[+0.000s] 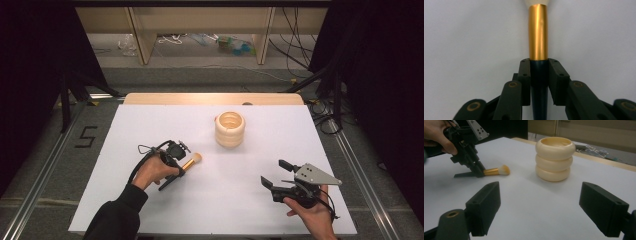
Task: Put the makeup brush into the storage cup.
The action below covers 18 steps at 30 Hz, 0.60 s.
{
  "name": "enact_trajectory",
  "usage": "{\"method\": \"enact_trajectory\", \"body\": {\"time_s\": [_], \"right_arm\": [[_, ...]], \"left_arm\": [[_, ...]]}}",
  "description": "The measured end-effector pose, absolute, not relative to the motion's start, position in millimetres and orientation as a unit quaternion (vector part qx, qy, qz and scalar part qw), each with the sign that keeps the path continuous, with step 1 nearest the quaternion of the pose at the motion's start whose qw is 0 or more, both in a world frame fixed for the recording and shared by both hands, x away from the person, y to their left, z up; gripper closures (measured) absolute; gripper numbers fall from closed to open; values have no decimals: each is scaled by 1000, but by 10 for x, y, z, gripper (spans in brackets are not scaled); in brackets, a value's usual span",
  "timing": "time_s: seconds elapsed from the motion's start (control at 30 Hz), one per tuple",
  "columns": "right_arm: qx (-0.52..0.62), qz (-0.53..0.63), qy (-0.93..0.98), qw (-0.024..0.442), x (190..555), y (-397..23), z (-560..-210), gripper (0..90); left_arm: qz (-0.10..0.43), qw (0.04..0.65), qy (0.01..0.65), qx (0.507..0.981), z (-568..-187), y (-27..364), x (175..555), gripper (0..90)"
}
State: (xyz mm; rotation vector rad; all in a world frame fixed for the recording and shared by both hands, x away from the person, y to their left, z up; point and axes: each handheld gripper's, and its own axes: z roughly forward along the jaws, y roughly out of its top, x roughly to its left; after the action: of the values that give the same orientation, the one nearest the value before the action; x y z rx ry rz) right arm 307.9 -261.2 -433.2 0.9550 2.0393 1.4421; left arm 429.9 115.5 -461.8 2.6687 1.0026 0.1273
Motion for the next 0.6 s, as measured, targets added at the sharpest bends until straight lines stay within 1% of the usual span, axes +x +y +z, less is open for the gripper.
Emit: {"method": "enact_trajectory", "body": {"time_s": [0.1,0.17,0.2,0.3,0.6], "right_arm": [[345,526,743,229,3077,-2610,-4331,184],[338,526,743,238,3088,-2614,-4332,183],[344,525,744,228,3076,-2608,-4330,184],[344,529,742,225,3078,-2603,-4331,184],[347,526,741,231,3076,-2613,-4327,184]], "left_arm": [[47,141,344,927,-4616,1147,4295,741],[50,142,341,928,-4618,1144,4292,742],[50,139,337,930,-4615,1146,4293,743],[48,139,335,931,-4613,1150,4296,743],[39,154,324,933,-4604,1187,4308,744]]}}
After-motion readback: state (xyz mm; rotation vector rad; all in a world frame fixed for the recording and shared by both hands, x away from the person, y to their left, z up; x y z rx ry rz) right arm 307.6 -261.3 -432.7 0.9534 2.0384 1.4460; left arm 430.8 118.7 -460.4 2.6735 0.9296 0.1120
